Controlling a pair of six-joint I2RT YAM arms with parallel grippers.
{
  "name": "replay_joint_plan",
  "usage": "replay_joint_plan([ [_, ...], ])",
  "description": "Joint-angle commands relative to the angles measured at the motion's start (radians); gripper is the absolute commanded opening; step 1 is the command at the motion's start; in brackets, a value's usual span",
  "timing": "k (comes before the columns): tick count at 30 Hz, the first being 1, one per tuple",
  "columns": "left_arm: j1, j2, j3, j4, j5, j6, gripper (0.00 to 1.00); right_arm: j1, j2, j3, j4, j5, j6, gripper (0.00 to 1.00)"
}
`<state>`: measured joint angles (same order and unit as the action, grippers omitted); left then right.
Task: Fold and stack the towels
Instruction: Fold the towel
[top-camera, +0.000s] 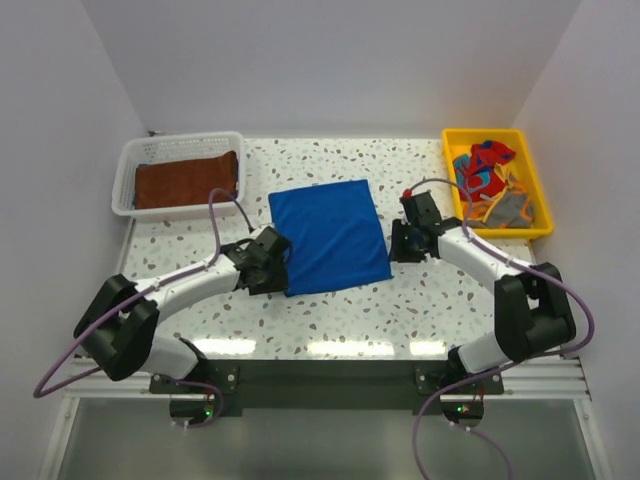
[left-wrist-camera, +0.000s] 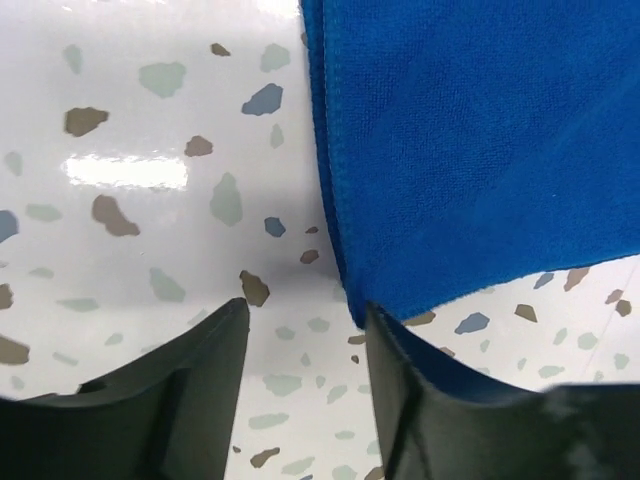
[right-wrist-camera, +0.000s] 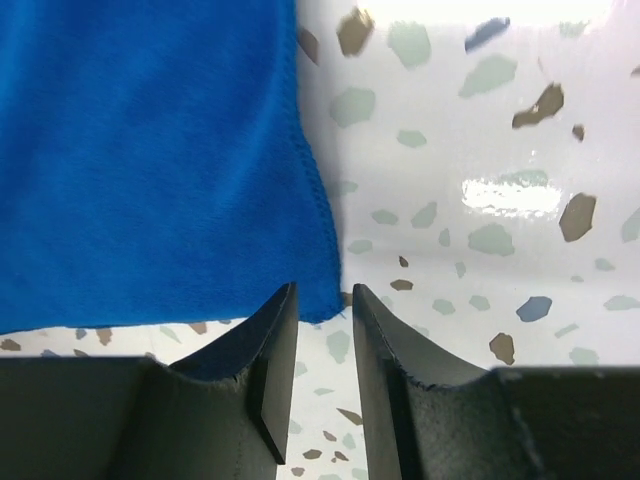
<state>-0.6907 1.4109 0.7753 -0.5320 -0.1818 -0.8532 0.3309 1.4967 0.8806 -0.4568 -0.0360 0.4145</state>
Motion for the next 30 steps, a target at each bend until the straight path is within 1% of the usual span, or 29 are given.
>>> replay_joint_plan([
  [1,-0.006,-0.078,0.061,-0.1,-0.067,-0.012,0.57,0.048,-0.05,0.089,-0.029,0.065,-0.04,0.33],
  [3,-0.006,-0.098,0.09,-0.12,-0.08,-0.007,0.61,0.086,-0.043,0.109,-0.031,0.062,-0.045,0.32],
  [7,-0.009,-0.07,0.157,-0.134,-0.073,0.014,0.59,0.126,0.014,0.135,-0.016,0.048,-0.046,0.3],
  [8,-0.012,-0.06,0.185,-0.134,-0.071,0.019,0.57,0.129,0.039,0.135,-0.005,0.041,-0.045,0.27],
  [9,-0.015,-0.038,0.193,-0.119,-0.067,0.023,0.51,0.135,0.051,0.133,0.001,0.039,-0.045,0.27],
  [12,-0.021,0.017,0.206,-0.066,-0.029,0.04,0.4,0.14,0.105,0.123,0.015,0.015,-0.045,0.24],
  [16,-0.024,0.118,0.219,-0.01,-0.01,0.065,0.34,0.142,0.152,0.084,0.052,0.004,-0.033,0.22],
  [17,-0.026,0.147,0.208,-0.002,-0.01,0.066,0.32,0.142,0.158,0.077,0.053,0.004,-0.031,0.22],
  [18,-0.026,0.158,0.197,0.006,-0.002,0.066,0.27,0.142,0.172,0.069,0.053,0.004,-0.031,0.22],
  [21,-0.026,0.183,0.136,0.023,0.014,0.065,0.19,0.142,0.181,0.023,0.035,-0.002,-0.023,0.22],
  [24,-0.024,0.158,0.044,0.035,0.045,0.045,0.17,0.142,0.168,-0.024,-0.006,-0.011,0.001,0.22],
  [25,-0.026,0.146,-0.011,0.041,0.053,0.03,0.16,0.142,0.151,-0.037,-0.037,-0.034,0.016,0.22],
  [28,-0.027,0.077,-0.111,0.04,0.076,0.0,0.15,0.157,0.099,-0.101,-0.083,-0.079,0.047,0.23],
  [30,-0.027,0.025,-0.151,0.035,0.085,-0.012,0.15,0.174,0.057,-0.162,-0.089,-0.093,0.067,0.24],
])
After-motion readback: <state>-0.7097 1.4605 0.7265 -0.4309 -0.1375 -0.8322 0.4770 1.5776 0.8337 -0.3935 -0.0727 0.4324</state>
